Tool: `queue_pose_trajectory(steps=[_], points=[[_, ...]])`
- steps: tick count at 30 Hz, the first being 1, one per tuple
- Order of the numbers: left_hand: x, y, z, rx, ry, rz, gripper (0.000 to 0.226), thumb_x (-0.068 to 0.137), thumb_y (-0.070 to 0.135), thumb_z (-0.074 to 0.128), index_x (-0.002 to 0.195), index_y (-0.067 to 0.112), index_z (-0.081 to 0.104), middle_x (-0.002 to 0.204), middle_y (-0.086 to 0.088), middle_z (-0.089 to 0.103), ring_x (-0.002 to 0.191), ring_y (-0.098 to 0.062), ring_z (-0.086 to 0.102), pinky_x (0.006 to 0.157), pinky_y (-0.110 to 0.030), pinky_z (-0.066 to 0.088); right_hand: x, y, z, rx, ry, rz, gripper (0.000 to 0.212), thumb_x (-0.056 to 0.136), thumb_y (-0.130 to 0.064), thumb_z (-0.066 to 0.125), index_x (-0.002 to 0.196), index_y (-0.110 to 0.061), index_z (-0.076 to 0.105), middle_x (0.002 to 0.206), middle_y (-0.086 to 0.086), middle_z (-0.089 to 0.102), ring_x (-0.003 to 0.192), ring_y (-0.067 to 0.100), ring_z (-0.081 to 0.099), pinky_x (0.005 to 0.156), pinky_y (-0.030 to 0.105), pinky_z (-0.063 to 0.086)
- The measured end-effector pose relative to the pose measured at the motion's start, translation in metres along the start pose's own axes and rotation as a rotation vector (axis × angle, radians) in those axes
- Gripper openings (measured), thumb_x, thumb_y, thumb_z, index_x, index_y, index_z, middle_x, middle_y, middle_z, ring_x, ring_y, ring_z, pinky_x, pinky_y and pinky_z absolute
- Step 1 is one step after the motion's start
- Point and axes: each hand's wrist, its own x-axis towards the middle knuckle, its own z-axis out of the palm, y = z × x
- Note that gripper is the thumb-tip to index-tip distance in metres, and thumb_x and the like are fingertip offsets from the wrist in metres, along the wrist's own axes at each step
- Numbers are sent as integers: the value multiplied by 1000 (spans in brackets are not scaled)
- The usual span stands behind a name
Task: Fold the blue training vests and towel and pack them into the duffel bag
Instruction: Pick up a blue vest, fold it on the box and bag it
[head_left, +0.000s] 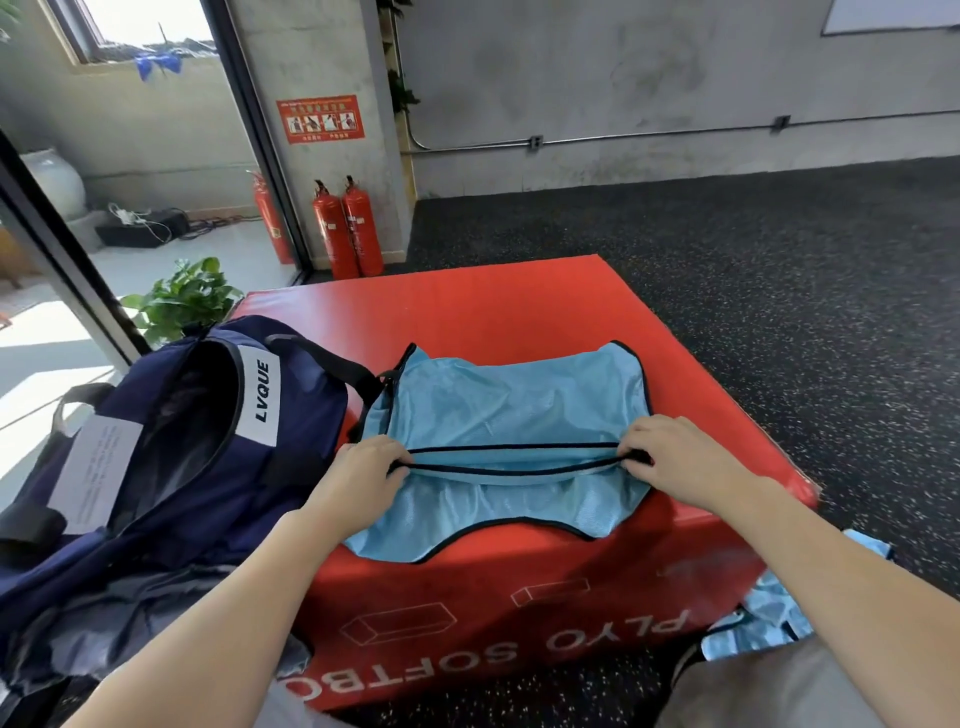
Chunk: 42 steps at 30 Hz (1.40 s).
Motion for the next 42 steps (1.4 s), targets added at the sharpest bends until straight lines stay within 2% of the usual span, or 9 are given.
queue_pose_trajectory(steps=[6, 10, 14, 17, 20, 25, 29, 36, 42], points=[[5, 10, -19, -162, 188, -116, 11, 85, 6, 74, 87, 16, 73, 85, 13, 60, 79, -2, 54, 75, -4, 36, 5, -8, -6, 44, 18, 21, 24, 96, -11, 60, 117, -12, 72, 108, 5, 66, 107, 25, 61, 95, 34, 46], [25, 18, -60, -136, 293, -120, 10, 84, 4, 74, 89, 12, 77, 90, 3, 67, 86, -14, 60, 79, -14, 38, 6, -13, -44, 103, 206, 118, 15, 96, -24, 64, 105, -19, 75, 101, -2, 69, 100, 23, 63, 88, 41, 49], [53, 36, -117, -36, 378, -39, 9, 85, 0, 72, 90, 4, 78, 91, -11, 71, 89, -31, 66, 82, -30, 42, 13, -18, -101, 339, 372, 215, 12, 93, -21, 70, 99, -14, 77, 93, -5, 64, 96, 20, 63, 87, 30, 44], [68, 57, -170, -13, 461, -34, 14, 91, 8, 66, 98, 8, 78, 99, -10, 71, 95, -30, 64, 86, -37, 44, 19, -25, -159, 427, 487, 288, 16, 92, -19, 71, 103, -10, 78, 98, 1, 67, 96, 18, 61, 81, 24, 37], [74, 89, -236, -81, 564, -97, 17, 94, 16, 64, 100, 9, 78, 99, -10, 73, 96, -31, 63, 81, -34, 42, 20, -34, -227, 545, 628, 310, 17, 92, -18, 71, 105, -10, 78, 102, 5, 74, 95, 19, 64, 83, 29, 44], [60, 139, -350, -338, 658, -103, 18, 92, 25, 70, 92, 8, 78, 88, -18, 74, 77, -23, 63, 73, -33, 48, 9, -63, -343, 704, 828, 245, 22, 92, -14, 72, 111, -2, 75, 96, 5, 70, 94, 20, 66, 82, 27, 45], [35, 169, -432, -387, 740, -47, 17, 88, 26, 76, 99, 14, 80, 89, -6, 75, 82, -26, 66, 76, -32, 50, -15, -82, -424, 652, 860, 157, 23, 88, -22, 77, 106, -7, 77, 84, -7, 70, 79, 6, 65, 64, 12, 41], [-5, 201, -508, -437, 709, 16, 10, 82, 22, 82, 90, 19, 77, 85, 5, 73, 81, -9, 63, 68, -16, 41, -51, -99, -492, 572, 913, 82, 34, 82, -37, 81, 106, -14, 78, 87, -12, 69, 81, -8, 58, 67, 8, 36], [-5, 193, -511, -409, 647, 10, 13, 78, 33, 85, 81, 21, 80, 83, -6, 74, 77, -18, 64, 75, -27, 48, -43, -92, -489, 535, 865, 91, 21, 92, -27, 73, 107, -14, 77, 84, -13, 69, 87, 6, 66, 67, 12, 41]])
